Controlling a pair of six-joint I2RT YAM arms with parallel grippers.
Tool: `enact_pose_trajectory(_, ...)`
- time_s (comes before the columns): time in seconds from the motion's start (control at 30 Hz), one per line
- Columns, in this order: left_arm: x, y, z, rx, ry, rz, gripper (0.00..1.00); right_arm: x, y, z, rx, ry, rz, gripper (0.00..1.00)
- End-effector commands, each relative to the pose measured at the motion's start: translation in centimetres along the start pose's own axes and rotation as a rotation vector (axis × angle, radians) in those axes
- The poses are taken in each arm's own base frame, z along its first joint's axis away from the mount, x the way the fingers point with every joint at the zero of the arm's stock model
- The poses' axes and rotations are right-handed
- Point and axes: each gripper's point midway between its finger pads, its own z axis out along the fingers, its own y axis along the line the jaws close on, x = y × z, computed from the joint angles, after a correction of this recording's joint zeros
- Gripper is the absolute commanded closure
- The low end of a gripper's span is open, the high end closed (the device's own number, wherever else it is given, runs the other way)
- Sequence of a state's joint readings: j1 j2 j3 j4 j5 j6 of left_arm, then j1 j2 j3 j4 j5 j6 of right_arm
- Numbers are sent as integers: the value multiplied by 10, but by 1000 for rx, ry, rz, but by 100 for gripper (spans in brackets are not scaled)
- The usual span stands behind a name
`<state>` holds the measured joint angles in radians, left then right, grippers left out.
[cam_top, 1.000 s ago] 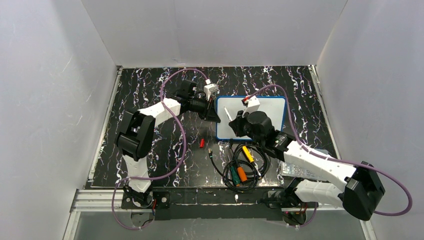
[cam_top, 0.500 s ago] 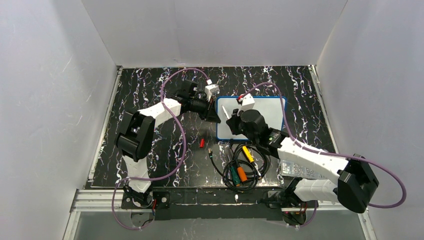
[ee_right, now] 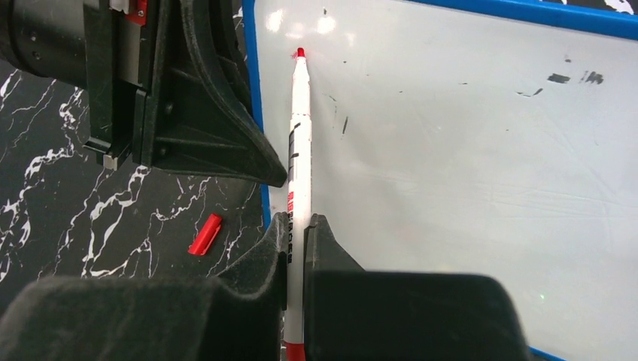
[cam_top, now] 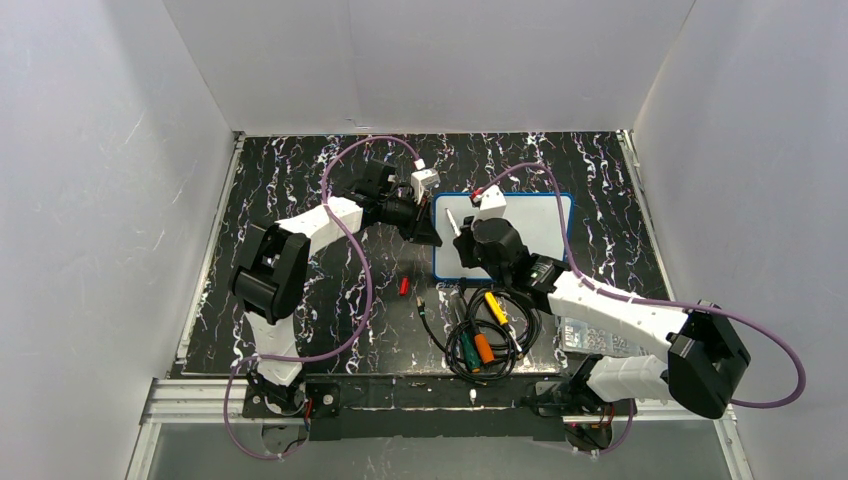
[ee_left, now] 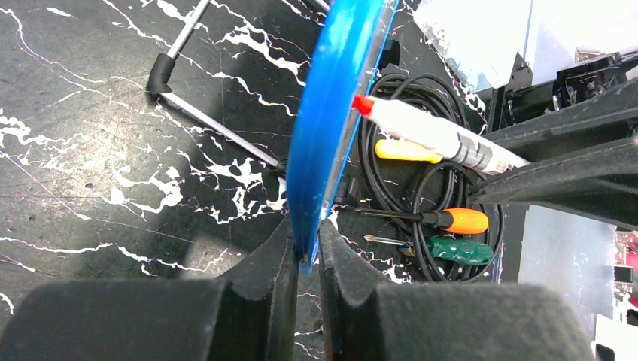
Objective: Write a sentence on the whiteboard
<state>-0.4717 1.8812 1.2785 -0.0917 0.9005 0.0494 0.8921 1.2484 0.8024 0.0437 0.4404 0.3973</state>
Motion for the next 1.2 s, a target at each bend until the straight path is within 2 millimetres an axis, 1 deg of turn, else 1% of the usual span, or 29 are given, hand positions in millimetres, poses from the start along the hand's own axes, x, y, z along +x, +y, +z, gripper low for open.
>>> enact_pose_trajectory(0.0, -3, -12, -6, -17, 20, 21, 100, -21, -10, -4, 83, -55, 38, 99)
enact_pose_trajectory(0.1, -4, -13, -6, -17, 20, 21, 100, -23, -16, -7, 110, -69, 50, 99)
enact_pose_trajectory(0.17, -4, -13, -7, -17, 19, 23, 100, -19, -21, -10, 128, -55, 45, 99)
enact_pose_trajectory(0.3, -5, -13, -7, -19, 18, 23, 100, -18, -22, -11, 131, -55, 44, 99)
enact_pose_trajectory(0.43, -5, -13, -7, -20, 19, 24, 100, -21, -12, -12, 71, -53, 28, 99)
enact_pose_trajectory(0.47, -5, -13, -7, -20, 19, 24, 100, -27, -6, -12, 46, -74, 32, 99)
enact_pose_trajectory(0.53, -5, -13, -7, -20, 19, 24, 100, -30, -2, -13, 23, -82, 18, 99)
enact_pose_trajectory(0.73, -5, -13, -7, -19, 18, 24, 100, -30, 4, -12, 10, -85, -3, 99)
enact_pose_trajectory(0.97, -6, -14, -8, -21, 15, 29, 100, -25, -5, -5, 81, -60, 5, 99)
enact_pose_trajectory(1.17, -7, -14, -9, -22, 14, 31, 100, -3, -12, -9, 92, 5, -5, 99)
